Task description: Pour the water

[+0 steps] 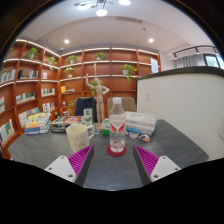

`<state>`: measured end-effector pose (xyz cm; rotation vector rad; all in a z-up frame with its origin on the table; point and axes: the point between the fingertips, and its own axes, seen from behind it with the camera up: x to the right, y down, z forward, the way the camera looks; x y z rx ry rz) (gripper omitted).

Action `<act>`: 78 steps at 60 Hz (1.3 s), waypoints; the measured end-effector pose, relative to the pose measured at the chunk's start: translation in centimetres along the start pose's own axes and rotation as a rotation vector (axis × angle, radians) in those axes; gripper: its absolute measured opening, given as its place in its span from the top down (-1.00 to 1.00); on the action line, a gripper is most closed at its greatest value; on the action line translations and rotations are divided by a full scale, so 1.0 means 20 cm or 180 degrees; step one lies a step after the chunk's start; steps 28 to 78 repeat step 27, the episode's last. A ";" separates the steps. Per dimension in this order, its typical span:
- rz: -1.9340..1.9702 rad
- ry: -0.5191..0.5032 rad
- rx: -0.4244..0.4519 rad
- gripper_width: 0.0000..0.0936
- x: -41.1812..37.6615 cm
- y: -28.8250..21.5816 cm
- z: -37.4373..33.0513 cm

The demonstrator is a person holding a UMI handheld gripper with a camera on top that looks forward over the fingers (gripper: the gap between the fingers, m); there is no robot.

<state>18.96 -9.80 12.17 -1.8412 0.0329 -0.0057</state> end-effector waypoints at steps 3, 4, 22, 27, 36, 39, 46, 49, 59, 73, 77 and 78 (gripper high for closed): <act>-0.0002 0.0002 0.0036 -0.77 -0.01 -0.01 -0.04; -0.0003 -0.0003 0.0051 -0.77 -0.01 -0.02 -0.05; -0.0050 -0.0052 0.0232 -0.77 -0.07 -0.13 -0.15; -0.0086 -0.0038 0.0269 -0.77 -0.08 -0.17 -0.16; -0.0086 -0.0038 0.0269 -0.77 -0.08 -0.17 -0.16; -0.0086 -0.0038 0.0269 -0.77 -0.08 -0.17 -0.16; -0.0086 -0.0038 0.0269 -0.77 -0.08 -0.17 -0.16; -0.0086 -0.0038 0.0269 -0.77 -0.08 -0.17 -0.16; -0.0086 -0.0038 0.0269 -0.77 -0.08 -0.17 -0.16; -0.0086 -0.0038 0.0269 -0.77 -0.08 -0.17 -0.16; -0.0086 -0.0038 0.0269 -0.77 -0.08 -0.17 -0.16; -0.0086 -0.0038 0.0269 -0.77 -0.08 -0.17 -0.16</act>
